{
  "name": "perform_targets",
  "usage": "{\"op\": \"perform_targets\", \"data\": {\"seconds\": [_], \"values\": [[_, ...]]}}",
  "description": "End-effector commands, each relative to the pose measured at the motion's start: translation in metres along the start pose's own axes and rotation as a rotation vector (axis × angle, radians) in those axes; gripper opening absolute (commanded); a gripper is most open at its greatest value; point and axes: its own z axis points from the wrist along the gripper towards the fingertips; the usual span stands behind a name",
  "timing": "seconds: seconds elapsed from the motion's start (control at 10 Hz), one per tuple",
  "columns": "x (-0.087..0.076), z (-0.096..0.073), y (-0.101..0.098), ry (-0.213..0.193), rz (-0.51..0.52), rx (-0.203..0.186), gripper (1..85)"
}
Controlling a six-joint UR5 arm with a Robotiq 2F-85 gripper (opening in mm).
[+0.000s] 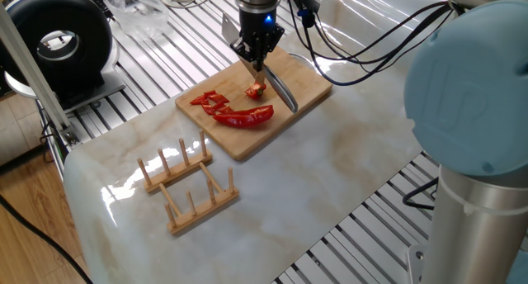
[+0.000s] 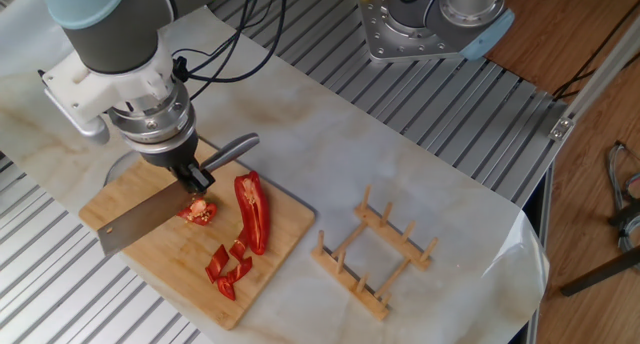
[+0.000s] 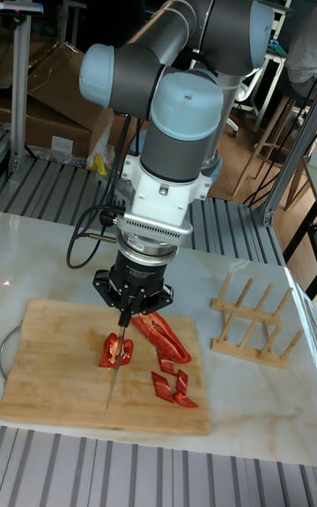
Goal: Chop the chili peppers
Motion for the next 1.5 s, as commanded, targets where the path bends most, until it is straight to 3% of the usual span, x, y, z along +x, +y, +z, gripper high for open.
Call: {"op": "perform_targets", "data": {"seconds": [0.0,0.3,0.8,1.1,1.4], "values": [[0.004,-0.002,0.000,0.010,0.017,-0.002,1.3],[0.004,-0.003,0.004,0.013,0.017,-0.014,1.3],[0.007,-0.003,0.001,0.027,0.037,0.003,1.3],[0.014,-0.002,0.005,0.042,0.049,-0.013,1.3],[0.013,0.003,0.006,0.029,0.052,-0.029,1.3]]}}
